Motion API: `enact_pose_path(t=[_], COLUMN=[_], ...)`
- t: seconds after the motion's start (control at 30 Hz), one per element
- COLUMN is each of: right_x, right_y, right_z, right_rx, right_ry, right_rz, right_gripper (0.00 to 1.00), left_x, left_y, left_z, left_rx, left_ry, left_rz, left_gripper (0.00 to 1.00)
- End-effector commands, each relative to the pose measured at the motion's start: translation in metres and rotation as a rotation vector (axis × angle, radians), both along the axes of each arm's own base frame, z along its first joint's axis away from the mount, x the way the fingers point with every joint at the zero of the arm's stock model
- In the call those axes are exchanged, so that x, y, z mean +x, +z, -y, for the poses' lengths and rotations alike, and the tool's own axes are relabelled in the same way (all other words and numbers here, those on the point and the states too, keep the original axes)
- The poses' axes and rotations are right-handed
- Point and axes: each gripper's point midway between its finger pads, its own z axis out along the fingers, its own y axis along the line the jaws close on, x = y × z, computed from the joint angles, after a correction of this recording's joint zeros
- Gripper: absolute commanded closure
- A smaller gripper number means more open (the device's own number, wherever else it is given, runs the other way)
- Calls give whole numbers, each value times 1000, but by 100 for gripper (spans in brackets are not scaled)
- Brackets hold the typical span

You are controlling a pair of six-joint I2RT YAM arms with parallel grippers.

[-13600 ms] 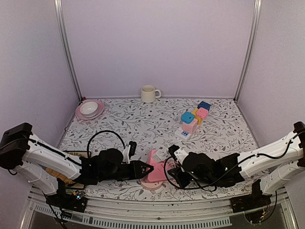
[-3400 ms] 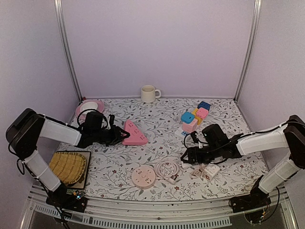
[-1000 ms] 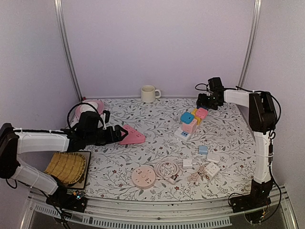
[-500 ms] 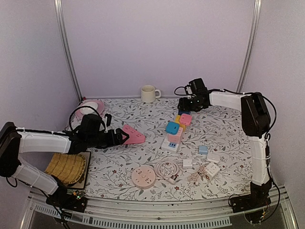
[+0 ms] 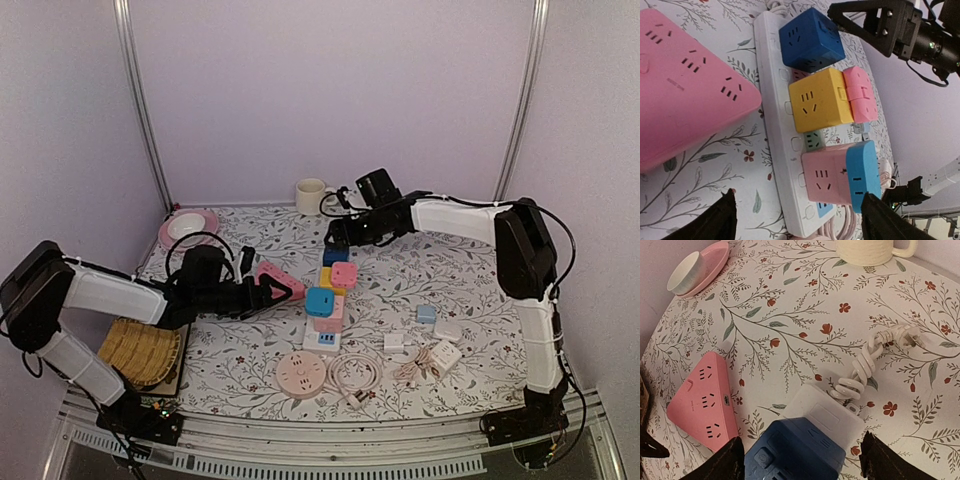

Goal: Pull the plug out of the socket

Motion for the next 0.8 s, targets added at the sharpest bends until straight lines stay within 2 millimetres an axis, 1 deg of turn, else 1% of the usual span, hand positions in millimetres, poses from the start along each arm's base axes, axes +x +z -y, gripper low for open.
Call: enact_pose_path(t=[0.0, 0.07, 0.13, 0.23, 0.3, 0.37, 0.5, 0.57, 0.63, 0.73, 0.77], right_x=[4, -1, -8, -25, -39, -56, -75, -85, -94, -101, -103], right_y=[62, 69, 74, 79, 79, 74, 60, 52, 39, 24, 23], right_z=[14, 19, 23, 29, 31, 36, 43, 42, 40, 38, 36], right_rx=[107, 150, 189, 241, 281, 314, 359, 397, 437, 465, 479], right_ry=[-5, -1, 5, 12, 25, 25, 13, 29, 32, 22, 27], right_rz=[35, 10, -6, -28, -53, -86, -129, -165, -220, -279, -293], right_gripper=[18, 18, 18, 19, 21, 22, 24, 26, 28, 33, 33], left_x=[-14, -17, -20, -23, -24, -25, -24, -22, -21, -18, -18], left_y=[22, 24, 24, 22, 20, 22, 21, 19, 17, 11, 9], left_z=[32, 39, 45, 52, 56, 61, 69, 73, 78, 84, 85], left_rx=[-144, -165, -184, -200, -203, -211, -215, -215, -211, -190, -181], left_ry=[-112, -138, -158, -180, -195, -212, -227, -235, -239, -235, -232], left_rz=[9, 0, -10, -28, -40, -40, -48, -55, -64, -78, -86], left_gripper=[15, 17, 20, 25, 29, 32, 36, 37, 39, 40, 40])
